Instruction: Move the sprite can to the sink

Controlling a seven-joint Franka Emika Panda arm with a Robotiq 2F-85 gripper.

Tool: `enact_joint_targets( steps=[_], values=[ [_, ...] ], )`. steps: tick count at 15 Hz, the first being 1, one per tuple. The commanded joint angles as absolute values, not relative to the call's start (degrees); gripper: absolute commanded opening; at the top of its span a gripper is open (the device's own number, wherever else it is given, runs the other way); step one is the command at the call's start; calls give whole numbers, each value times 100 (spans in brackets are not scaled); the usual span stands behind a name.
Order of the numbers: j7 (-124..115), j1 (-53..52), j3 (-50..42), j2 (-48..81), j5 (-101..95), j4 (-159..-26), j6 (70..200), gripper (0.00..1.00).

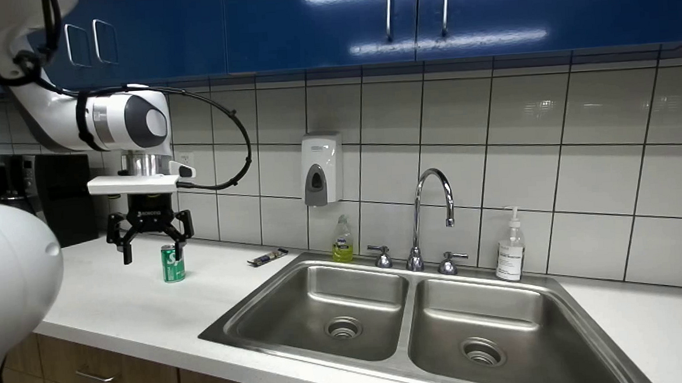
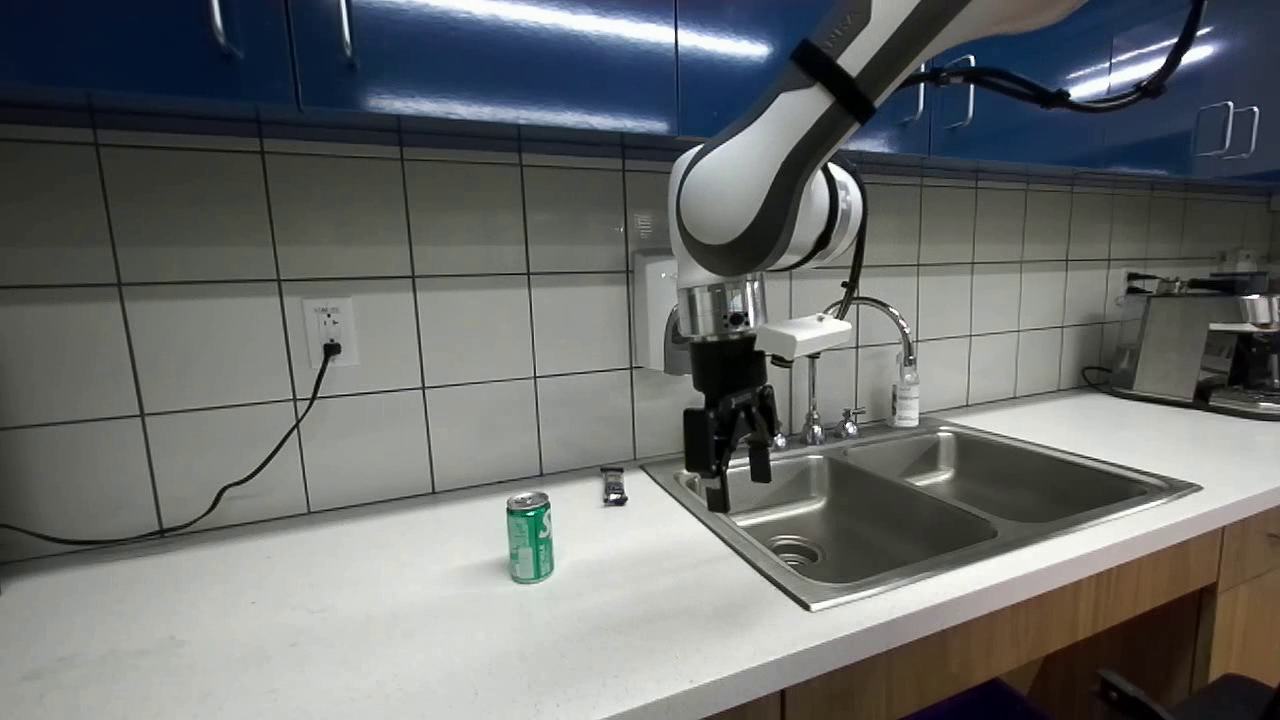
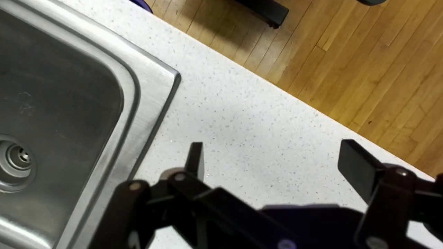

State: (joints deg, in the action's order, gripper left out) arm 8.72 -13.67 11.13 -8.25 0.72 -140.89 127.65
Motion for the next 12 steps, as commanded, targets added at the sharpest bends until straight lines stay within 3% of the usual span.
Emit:
enact_joint_targets(
  steps=[1,12],
  values=[
    [638,-1417,1302,-305,-124,-13611,12865,100],
    [236,-1698,1442,1243,-745,-11941,12883,100]
  ],
)
